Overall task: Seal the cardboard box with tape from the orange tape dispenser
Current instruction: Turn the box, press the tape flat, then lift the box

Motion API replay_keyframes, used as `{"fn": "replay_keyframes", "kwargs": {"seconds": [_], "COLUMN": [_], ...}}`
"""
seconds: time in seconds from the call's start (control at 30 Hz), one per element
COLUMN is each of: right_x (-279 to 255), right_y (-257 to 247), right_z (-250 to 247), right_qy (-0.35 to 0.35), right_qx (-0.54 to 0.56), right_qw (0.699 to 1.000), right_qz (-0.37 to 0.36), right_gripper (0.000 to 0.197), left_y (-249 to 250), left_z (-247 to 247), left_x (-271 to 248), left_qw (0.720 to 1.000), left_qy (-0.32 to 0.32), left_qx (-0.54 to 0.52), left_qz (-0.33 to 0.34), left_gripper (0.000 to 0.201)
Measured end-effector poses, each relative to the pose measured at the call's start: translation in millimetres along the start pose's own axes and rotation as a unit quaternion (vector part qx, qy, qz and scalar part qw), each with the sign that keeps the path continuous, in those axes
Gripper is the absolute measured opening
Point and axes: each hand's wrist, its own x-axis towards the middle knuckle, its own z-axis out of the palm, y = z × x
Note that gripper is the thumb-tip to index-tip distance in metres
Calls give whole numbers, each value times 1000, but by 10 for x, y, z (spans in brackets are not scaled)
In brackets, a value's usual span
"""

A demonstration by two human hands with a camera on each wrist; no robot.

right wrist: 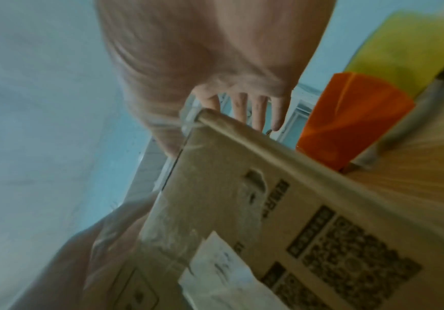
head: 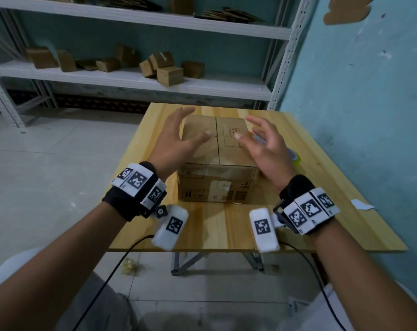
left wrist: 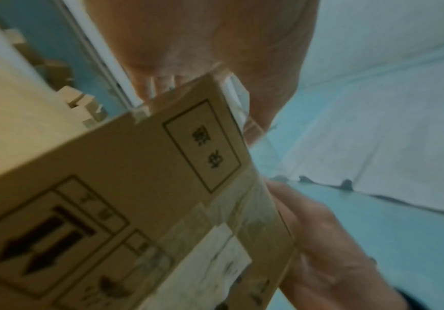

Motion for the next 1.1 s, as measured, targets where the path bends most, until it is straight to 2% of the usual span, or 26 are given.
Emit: {"fn": "replay_keyframes", "kwargs": {"seconds": [0.07,0.17,0.33,0.53,0.73,1.1], "right_x": [-68,-131,-158,-116,-119,-126], "right_y": [-6,-9,-40,-43,-34,-82], "right_z": [13,46,38,74,102,59], "right_qy": [-59,-96,-122,-110,-100,-123], "right_qx": [-67,-122,-144,-114,-104,-71], "right_qw": [995,987,982,987,990,990], "right_qz": [-39,-41,-23,-1,3,15], "right_gripper": [60,62,65,60,54,48], "left_y": [-5,-27,-32,-66,-67,-73], "left_z": [23,52,36,-18,-22,-86], "left_x": [-68,-122,-100,-55,-55,-34], "left_qw": [994,983,983,983,985,983], "left_qy": [-45,-85,-98,-141,-150,-179], "left_qx": [88,159,151,112,79,25], "left_qz": [42,42,29,25,9,16], "left_gripper": [65,58,53,45,41,44]}}
